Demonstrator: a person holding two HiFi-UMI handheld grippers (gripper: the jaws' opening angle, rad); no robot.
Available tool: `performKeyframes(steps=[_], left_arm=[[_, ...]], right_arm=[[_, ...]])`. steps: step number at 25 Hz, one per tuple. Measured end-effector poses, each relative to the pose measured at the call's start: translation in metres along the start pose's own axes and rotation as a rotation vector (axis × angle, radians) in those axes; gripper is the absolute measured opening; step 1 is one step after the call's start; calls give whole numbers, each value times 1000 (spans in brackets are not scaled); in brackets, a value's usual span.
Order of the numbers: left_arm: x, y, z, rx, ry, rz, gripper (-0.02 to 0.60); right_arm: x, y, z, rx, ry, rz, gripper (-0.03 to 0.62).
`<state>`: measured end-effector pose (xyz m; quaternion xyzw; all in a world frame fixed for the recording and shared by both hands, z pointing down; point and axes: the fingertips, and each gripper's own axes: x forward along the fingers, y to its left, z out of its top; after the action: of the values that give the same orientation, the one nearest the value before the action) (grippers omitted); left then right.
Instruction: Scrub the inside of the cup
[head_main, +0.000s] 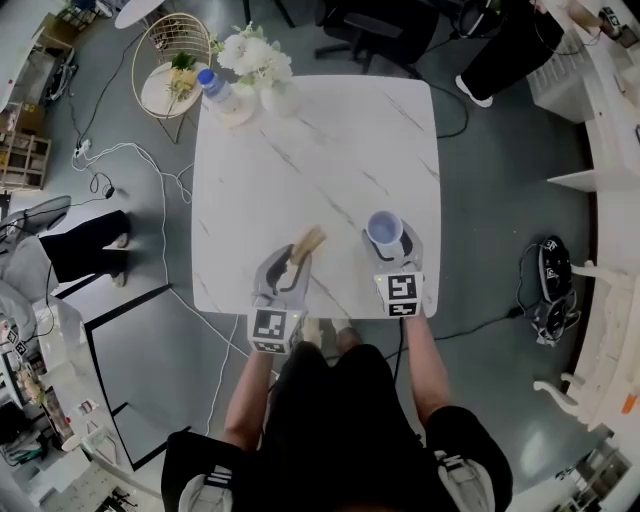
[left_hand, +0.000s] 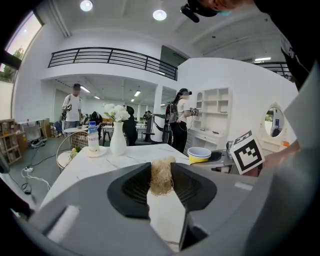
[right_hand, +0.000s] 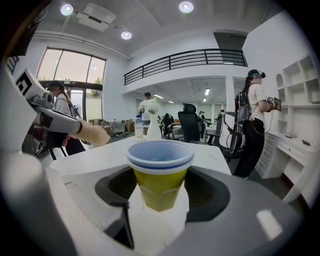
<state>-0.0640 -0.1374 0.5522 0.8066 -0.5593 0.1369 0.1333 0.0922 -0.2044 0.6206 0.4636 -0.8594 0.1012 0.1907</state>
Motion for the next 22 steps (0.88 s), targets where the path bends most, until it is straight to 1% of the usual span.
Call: performKeyframes(steps=[11, 22], left_arm=[[22, 4, -25, -32, 53, 19, 129], [28, 4, -37, -51, 76, 12, 129]], right_arm=[[42, -12, -36, 22, 55, 31, 295], [57, -12, -57, 25, 106, 29, 295]])
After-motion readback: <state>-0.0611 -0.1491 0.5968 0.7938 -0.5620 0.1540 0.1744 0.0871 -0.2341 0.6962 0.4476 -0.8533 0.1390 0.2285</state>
